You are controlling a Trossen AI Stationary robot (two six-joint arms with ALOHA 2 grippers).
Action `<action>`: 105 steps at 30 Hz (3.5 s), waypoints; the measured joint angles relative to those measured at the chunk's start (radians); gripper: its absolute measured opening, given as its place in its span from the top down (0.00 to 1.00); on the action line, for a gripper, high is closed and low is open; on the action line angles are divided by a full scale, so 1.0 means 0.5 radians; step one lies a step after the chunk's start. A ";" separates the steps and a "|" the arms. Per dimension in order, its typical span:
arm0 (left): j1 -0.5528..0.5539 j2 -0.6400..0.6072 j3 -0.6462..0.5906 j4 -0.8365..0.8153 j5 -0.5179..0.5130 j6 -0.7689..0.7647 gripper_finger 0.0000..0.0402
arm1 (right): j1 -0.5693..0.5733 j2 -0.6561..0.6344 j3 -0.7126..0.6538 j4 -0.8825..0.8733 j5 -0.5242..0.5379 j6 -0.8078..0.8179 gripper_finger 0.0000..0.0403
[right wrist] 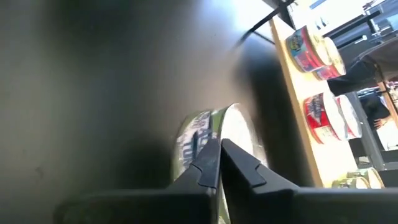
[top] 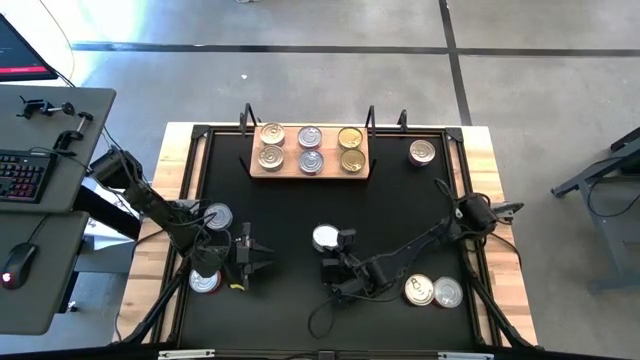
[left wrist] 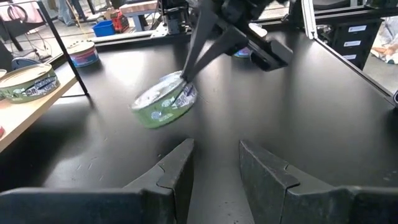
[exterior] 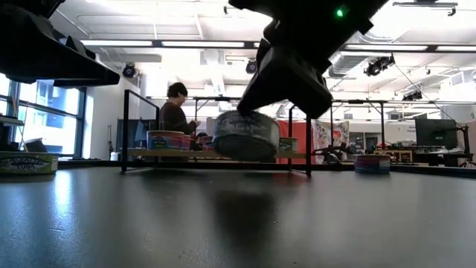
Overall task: Stack canned seafood by type on shelf
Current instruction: Stack the green tuna can on top of the other green tuna can on the shelf
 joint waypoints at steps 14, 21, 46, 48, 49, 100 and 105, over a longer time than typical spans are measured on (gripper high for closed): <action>0.000 0.000 0.000 -0.002 0.000 0.031 0.71 | -0.041 -0.021 0.004 -0.007 -0.421 0.099 0.96; 0.000 0.000 0.000 -0.002 0.000 0.033 0.71 | -0.109 -0.021 -0.225 0.351 -0.601 0.039 0.71; 0.017 0.000 0.000 0.013 0.000 0.027 0.71 | -0.145 0.014 -0.713 1.004 -0.199 -0.419 0.99; 0.034 0.000 0.000 0.013 0.000 0.011 0.71 | -0.147 0.017 -0.657 0.979 -0.192 -0.513 1.00; 0.044 0.000 0.000 0.013 0.000 0.010 0.71 | -0.147 0.019 -0.629 0.968 -0.192 -0.554 1.00; 0.067 0.000 -0.001 -0.001 0.000 0.011 0.71 | -1.668 -0.525 -0.294 0.380 -0.955 -1.020 1.00; 0.067 0.000 -0.001 0.000 0.000 0.011 0.71 | -1.719 -0.524 -0.294 0.340 -0.971 -0.990 1.00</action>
